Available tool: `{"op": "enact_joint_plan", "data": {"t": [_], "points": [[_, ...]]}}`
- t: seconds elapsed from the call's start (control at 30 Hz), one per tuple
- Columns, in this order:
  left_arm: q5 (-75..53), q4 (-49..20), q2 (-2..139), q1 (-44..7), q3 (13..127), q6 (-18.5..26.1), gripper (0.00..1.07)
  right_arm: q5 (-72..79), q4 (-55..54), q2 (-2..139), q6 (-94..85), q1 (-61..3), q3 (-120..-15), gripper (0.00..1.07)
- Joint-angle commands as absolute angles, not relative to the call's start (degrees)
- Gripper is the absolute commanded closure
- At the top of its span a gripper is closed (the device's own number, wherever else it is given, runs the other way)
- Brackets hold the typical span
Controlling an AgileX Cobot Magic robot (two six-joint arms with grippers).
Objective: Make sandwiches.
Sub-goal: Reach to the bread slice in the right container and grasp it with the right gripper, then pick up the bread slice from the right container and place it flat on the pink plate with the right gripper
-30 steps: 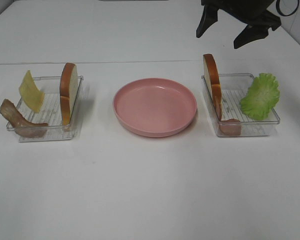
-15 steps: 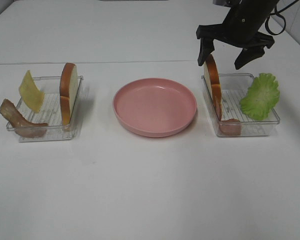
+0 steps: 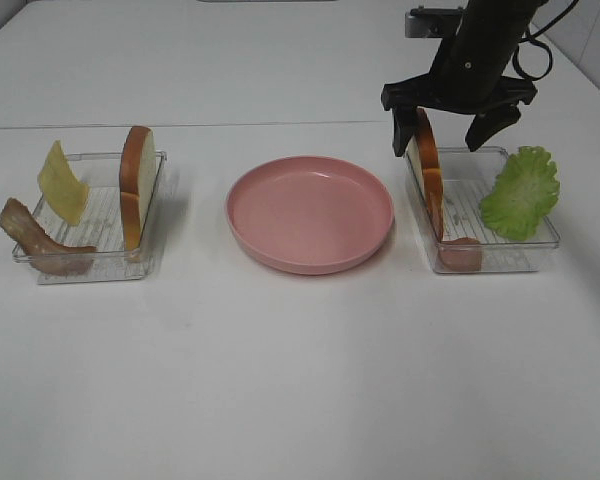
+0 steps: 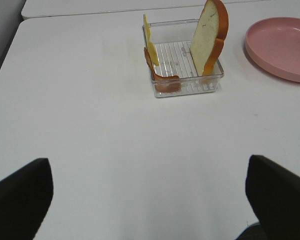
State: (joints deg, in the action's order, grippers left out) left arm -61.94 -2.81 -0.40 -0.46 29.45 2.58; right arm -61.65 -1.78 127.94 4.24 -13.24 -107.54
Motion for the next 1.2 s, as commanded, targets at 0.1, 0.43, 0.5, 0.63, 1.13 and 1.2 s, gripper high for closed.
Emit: {"op": "enact_joint_plan", "data": {"t": [0.1, 0.43, 0.5, 0.63, 1.13, 1.2], "points": [[-61.59, -3.27, -1.03, -0.74, 29.45, 2.41, 0.06, -61.48, -0.46, 129.26, 5.21, -13.81, -107.77, 0.21], [-61.59, -3.27, -1.03, -0.74, 29.45, 2.41, 0.06, -61.82, 0.00, 129.26, 6.19, -13.75, -107.77, 0.81], [-61.59, -3.27, -1.03, -0.74, 29.45, 2.41, 0.06, -62.11, 0.57, 129.26, 6.30, -13.75, -107.77, 0.98], [-61.59, -3.27, -1.03, -0.74, 29.45, 2.41, 0.06, -62.40, 0.97, 129.26, 6.30, -13.75, -107.77, 1.06], [-61.59, -3.27, -1.03, -0.74, 29.45, 2.41, 0.06, -62.74, 0.52, 129.26, 6.36, -13.75, -107.77, 1.07], [-61.59, -3.27, -1.03, -0.74, 29.45, 2.41, 0.06, -62.74, 0.52, 129.20, 6.36, -13.75, -107.77, 1.07]]}}
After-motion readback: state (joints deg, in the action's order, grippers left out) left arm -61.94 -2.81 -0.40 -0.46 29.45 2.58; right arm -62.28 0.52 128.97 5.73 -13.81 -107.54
